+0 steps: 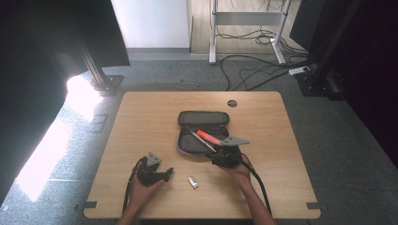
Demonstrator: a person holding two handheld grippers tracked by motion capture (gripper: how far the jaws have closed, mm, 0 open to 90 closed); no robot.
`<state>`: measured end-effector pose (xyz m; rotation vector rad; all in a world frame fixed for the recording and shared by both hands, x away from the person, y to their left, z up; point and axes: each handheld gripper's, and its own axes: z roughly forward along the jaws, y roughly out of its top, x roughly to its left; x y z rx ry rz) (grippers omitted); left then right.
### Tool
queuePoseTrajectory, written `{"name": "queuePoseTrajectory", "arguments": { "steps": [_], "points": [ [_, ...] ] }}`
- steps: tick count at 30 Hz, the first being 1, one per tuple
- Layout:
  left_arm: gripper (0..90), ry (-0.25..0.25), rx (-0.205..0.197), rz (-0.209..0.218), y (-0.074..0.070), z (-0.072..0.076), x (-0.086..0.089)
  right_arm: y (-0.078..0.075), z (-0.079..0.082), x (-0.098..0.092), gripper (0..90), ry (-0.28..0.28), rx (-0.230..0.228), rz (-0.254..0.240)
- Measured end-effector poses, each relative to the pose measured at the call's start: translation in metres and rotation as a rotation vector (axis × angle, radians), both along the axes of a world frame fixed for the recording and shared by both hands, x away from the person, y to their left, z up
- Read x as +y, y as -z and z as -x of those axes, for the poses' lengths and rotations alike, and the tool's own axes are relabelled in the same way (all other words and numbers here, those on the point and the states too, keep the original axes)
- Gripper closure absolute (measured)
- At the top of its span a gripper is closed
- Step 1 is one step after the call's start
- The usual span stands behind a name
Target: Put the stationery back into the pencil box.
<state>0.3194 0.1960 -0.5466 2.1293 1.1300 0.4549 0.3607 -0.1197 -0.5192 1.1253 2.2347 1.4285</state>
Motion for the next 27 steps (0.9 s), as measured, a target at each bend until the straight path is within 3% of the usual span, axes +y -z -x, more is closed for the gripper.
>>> {"name": "queuePoseTrajectory", "arguments": {
  "steps": [19, 27],
  "points": [
    [28.7, 0.0, 0.0, 0.0, 0.0, 0.0, 0.0, 0.009, 0.037, -0.013, 46.1, -0.022, -0.009, -0.009],
    [28.7, 0.0, 0.0, 0.0, 0.0, 0.0, 0.0, 0.012, 0.05, -0.02, 46.3, 0.028, -0.013, -0.01]
  ]
}}
